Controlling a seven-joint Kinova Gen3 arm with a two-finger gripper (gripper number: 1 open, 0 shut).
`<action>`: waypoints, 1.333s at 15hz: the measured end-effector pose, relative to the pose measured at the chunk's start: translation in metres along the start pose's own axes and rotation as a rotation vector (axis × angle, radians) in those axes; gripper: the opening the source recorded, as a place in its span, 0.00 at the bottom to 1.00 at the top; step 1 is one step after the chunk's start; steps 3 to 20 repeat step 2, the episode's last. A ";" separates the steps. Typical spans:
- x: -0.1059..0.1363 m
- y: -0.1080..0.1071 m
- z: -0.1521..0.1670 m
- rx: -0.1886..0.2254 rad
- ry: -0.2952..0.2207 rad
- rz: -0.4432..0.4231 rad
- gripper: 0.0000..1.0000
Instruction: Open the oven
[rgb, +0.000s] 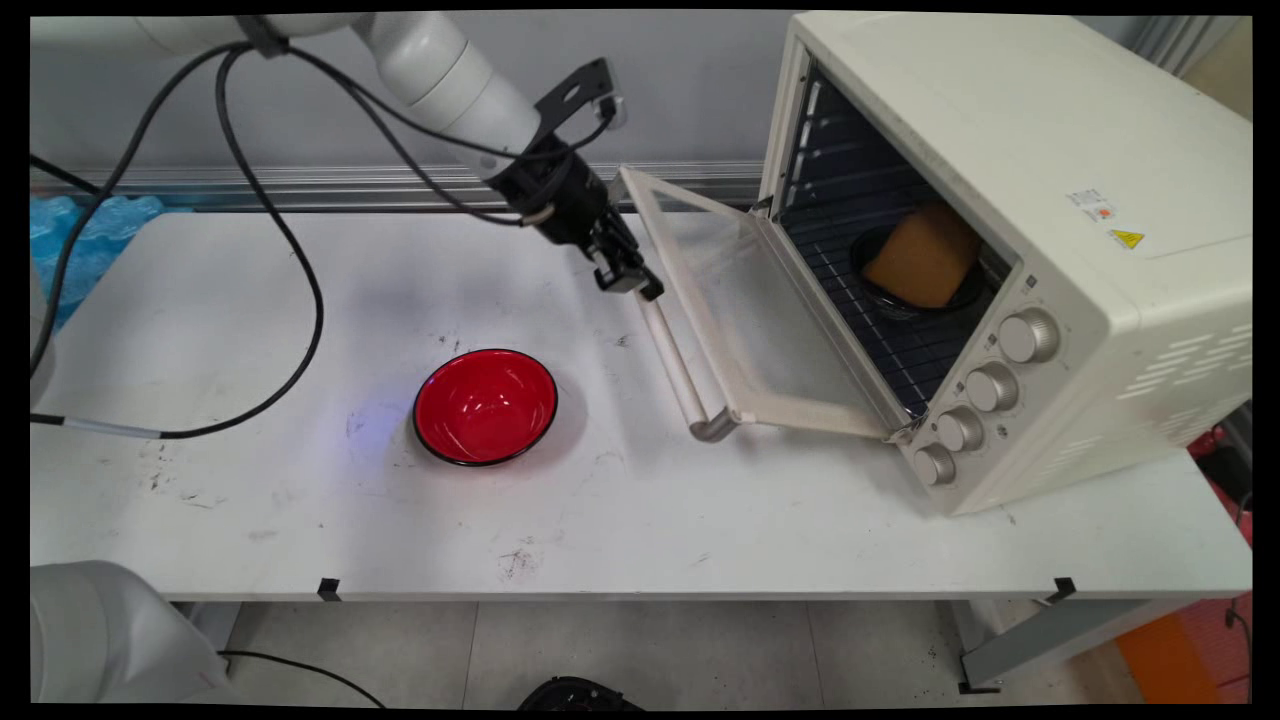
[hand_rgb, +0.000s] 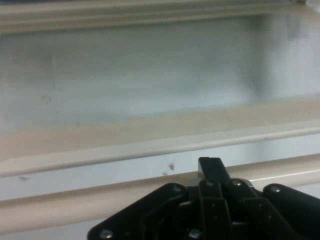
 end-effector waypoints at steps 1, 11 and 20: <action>-0.005 0.002 0.001 -0.002 -0.006 0.001 0.00; -0.010 0.005 0.001 -0.004 -0.012 0.001 0.00; -0.010 0.005 0.001 -0.004 -0.012 0.001 0.00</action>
